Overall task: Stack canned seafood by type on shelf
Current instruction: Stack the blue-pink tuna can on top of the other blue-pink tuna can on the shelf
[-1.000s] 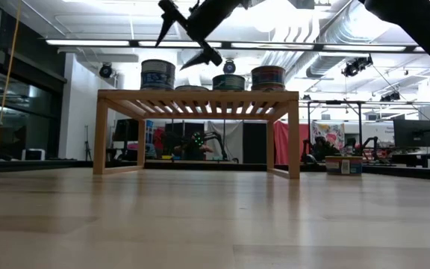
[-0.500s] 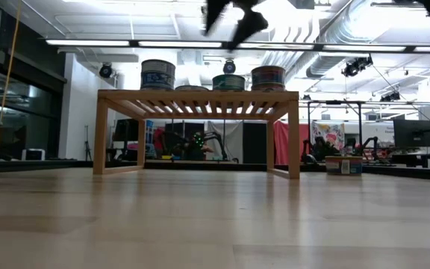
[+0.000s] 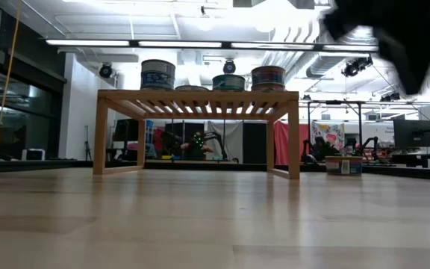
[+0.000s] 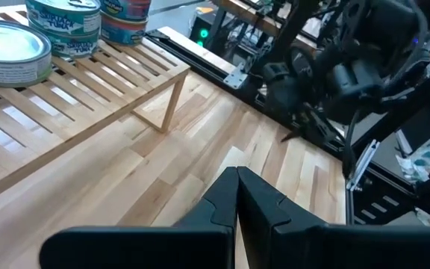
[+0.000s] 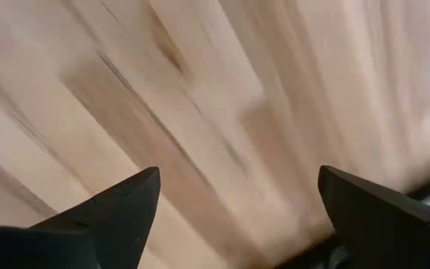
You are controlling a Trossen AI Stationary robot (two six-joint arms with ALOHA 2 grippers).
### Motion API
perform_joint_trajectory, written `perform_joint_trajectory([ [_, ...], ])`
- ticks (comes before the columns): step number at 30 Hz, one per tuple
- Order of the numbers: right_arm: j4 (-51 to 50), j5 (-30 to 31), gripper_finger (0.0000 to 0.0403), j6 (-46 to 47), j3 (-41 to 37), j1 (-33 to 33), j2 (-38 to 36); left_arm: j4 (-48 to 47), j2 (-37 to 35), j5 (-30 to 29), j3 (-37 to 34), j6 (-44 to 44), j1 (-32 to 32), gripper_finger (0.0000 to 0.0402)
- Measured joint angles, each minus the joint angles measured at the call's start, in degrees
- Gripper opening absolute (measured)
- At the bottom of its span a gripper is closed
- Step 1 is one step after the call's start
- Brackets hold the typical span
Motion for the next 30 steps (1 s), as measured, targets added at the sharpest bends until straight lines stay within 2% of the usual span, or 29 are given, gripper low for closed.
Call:
perform_joint_trajectory([
  [4, 3.2, -1.2, 0.0355, 15.8, -12.0, 4.2, -8.5, -0.1, 0.0, 0.0, 0.0, 0.0, 0.0, 0.0000],
  [9, 2.2, 2.4, 0.0355, 36.8, -18.8, 6.4, -16.6, -0.2, 0.0, 0.0, 0.0, -0.2, 0.0, 0.0000],
  [14, 2.3, 10.5, 0.0355, 45.3, -24.0, 6.2, -20.3, -0.2, 0.0, 0.0, 0.0, -1.8, 0.0, 0.0000],
  [18, 2.3, 18.0, 0.0339, 49.3, -27.6, -0.6, -21.5, -0.3, 0.0, 0.0, 0.0, -4.2, 0.0, 0.0000],
  [20, 1.9, 20.6, 0.0304, 49.0, -29.3, -4.9, -21.5, -0.3, 0.0, 0.0, 0.0, -5.3, 0.0, 0.0000],
  [22, 2.8, 23.9, 0.0246, 48.6, -30.8, -9.8, -21.5, -0.3, 0.0, 0.0, 0.0, -5.9, 0.0, 0.0000],
  [24, 4.7, 27.4, 0.0164, 47.6, -32.4, -15.0, -21.5, -0.3, 0.0, 0.0, 0.0, -6.0, 0.0, 0.0000],
  [26, 7.4, 30.6, 0.0066, 46.4, -33.9, -20.6, -21.5, -0.3, 0.0, 0.0, 0.0, -6.1, 0.0, 0.0000],
  [27, 9.7, 32.5, 0.0034, 44.8, -34.7, -23.3, -21.5, -0.3, 0.0, 0.0, 0.0, -6.1, 0.0, 0.0000],
  [28, 12.3, 34.1, 0.0021, 43.2, -35.5, -26.1, -21.5, -0.3, 0.0, 0.0, 0.0, -6.2, 0.0, 0.0000],
  [30, 18.5, 36.2, 0.0026, 40.4, -37.0, -32.2, -21.5, -0.3, 0.0, 0.0, 0.0, -7.1, 0.0, 0.0000],
])
